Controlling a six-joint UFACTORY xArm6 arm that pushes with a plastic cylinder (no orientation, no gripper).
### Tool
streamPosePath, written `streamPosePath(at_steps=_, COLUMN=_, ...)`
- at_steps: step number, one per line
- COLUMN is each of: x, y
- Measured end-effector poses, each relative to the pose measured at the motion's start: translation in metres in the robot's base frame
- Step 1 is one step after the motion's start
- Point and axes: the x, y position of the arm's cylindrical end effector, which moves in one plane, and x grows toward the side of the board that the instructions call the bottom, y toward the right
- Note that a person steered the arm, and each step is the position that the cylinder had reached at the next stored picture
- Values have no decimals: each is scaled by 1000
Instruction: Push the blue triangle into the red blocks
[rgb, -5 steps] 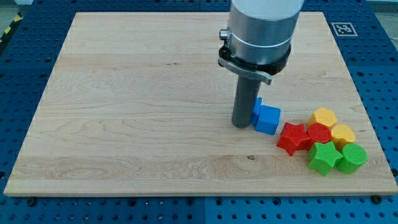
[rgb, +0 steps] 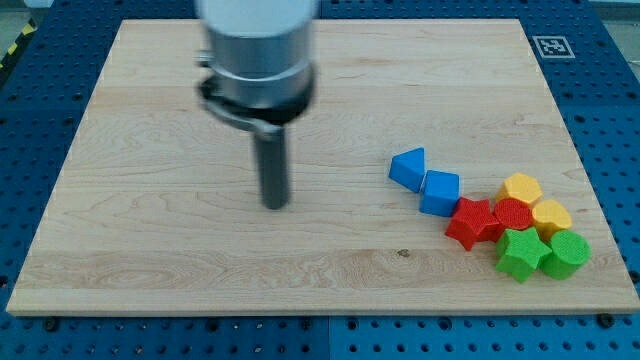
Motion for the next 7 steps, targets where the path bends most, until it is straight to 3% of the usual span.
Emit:
streamPosePath(at_steps=1, x=-55, y=-21)
streamPosePath(at_steps=2, x=-91, y=7)
streamPosePath(at_steps=4, x=-90, y=15)
streamPosePath(at_steps=7, x=-44, y=113)
